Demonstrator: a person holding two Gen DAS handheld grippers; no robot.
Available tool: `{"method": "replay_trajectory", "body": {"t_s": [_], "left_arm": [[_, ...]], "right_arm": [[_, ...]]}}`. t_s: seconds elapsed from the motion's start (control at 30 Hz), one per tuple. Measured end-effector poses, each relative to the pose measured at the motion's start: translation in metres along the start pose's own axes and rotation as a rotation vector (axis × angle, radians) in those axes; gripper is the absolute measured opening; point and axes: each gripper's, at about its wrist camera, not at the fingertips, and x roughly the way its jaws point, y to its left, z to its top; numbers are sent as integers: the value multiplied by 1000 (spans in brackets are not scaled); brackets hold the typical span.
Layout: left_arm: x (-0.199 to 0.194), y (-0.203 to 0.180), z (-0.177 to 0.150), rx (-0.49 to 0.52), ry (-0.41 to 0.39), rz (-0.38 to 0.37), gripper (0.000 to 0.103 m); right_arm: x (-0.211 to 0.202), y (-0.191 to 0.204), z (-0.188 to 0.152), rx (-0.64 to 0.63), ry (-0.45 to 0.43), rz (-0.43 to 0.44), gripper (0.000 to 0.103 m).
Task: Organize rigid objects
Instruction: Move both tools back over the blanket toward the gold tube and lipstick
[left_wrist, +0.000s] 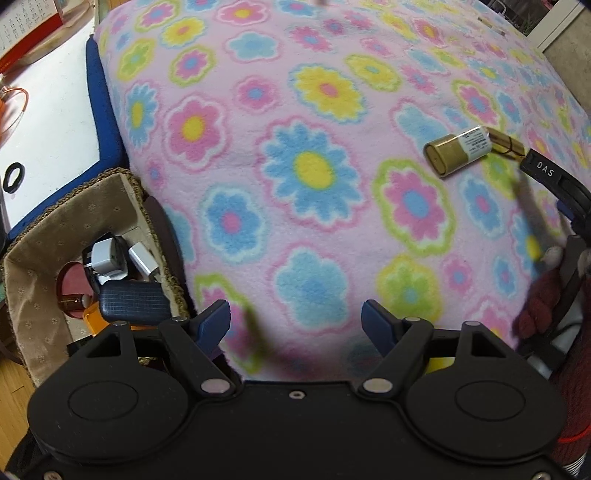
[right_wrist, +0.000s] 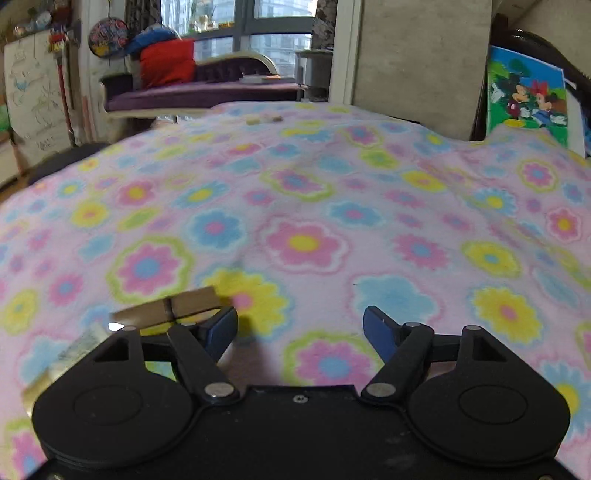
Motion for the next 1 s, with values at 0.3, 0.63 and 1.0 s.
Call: {"method": "replay_trajectory", "body": {"t_s": [0.3,0.63,1.0], "left_arm": [[-7,8,-1,-11,-34,-27,75],[-4,-32,33,-113,-67,-133,80],[29,-127,73,-205,-176,-102,80]], "right_arm": [[12,40,7,-139,2,135,70],[21,-51,13,64,-46,135,56],[18,-87,12,242,-76,248,70]]}}
